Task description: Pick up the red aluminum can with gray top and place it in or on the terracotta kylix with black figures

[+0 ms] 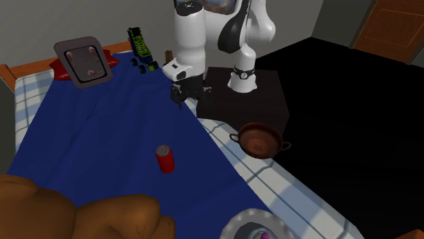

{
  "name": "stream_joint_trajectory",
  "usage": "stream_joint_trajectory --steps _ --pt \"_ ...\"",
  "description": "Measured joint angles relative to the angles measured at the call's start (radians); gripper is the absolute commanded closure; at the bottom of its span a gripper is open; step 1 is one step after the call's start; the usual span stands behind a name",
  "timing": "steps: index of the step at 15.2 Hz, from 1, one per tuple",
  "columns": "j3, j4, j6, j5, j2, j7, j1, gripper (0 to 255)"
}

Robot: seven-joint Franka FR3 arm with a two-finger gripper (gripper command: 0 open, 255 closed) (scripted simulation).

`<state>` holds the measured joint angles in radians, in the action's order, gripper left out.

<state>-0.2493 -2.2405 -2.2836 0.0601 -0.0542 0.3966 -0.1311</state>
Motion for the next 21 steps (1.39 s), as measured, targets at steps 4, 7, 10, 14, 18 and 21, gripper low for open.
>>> stream_joint_trajectory --steps 4,7,10,14,18,21 --pt "-0.007 0.105 -0.057 -0.071 -0.157 0.073 -0.032 0" --pt "0.000 0.200 -0.079 -0.122 -0.273 0.119 -0.063 0" --pt "0.014 0.304 -0.094 -0.168 -0.390 0.161 -0.101 0" --pt "0.037 0.460 -0.091 -0.213 -0.540 0.192 -0.145 0" --pt "0.045 0.488 -0.113 -0.226 -0.589 0.207 -0.162 0" --pt "0.051 0.491 -0.141 -0.233 -0.620 0.210 -0.166 0"
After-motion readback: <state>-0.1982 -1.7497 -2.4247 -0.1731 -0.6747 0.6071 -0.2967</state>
